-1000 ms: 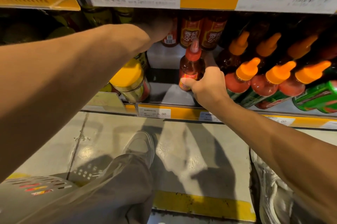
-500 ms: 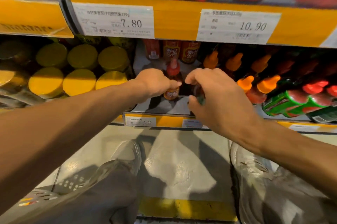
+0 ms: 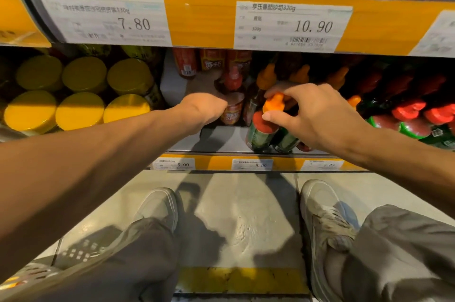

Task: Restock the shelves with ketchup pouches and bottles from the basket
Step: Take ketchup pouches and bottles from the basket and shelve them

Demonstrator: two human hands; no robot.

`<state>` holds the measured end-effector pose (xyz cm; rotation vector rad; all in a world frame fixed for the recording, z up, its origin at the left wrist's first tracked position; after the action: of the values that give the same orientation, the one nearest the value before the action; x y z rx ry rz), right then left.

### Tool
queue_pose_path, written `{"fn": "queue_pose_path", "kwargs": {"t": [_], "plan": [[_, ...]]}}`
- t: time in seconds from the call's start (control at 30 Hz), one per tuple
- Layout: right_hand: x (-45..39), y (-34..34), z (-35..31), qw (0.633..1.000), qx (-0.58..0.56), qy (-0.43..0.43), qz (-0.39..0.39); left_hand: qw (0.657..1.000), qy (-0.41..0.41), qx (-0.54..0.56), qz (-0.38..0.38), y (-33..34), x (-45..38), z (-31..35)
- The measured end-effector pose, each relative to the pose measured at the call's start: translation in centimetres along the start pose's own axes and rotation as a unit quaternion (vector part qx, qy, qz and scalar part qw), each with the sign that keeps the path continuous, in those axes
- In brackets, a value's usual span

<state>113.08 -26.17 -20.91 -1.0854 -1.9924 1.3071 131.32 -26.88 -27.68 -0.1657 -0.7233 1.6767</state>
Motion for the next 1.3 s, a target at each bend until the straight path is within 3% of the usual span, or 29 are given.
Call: {"fn": "queue_pose_path", "kwargs": {"t": [0.37, 0.5, 0.6, 0.93, 1.07, 1.3], "plan": [[0.3, -0.2, 0.0, 1.000, -0.001, -0.022, -0.014, 1.000, 0.007, 0.001, -0.005, 0.0, -0.2, 0.0], [0.2, -0.1, 0.0, 0.999, 0.015, -0.015, -0.025, 0.989, -0.033, -0.135, -0.058, 0.3, 0.6, -0.4], [0.5, -0.8, -0.6, 0.999, 0.035, -0.005, -0.015, 0.934, -0.079, -0.320, -0.134, -0.2, 2.2, -0.9], [7.3, -7.5, -8.4, 0.997, -0.032, -0.045, 0.046, 0.925, 0.007, -0.359, -0.127, -8.3, 12.9, 7.6], [9.9, -10.2, -13.1, 0.993, -0.072, -0.066, 0.070, 0.946, 0.040, -0.319, -0.039, -12.6, 18.7, 11.3], [11.4, -13.8, -23.6, 0.978, -0.160, -0.127, 0.050, 0.969, 0.021, -0.218, 0.118, -24.1, 30.0, 13.1]]}}
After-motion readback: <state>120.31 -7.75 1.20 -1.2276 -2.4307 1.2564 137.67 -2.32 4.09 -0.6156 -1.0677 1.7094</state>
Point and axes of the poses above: each hand's wrist, its own x-axis away from the middle knuckle, its own y-axis out of the palm, z = x × y, the point moved 9 cm from there along -x, towards the middle knuckle, and after that the axes turned 4 degrees about -y, right-handed, at the moved point
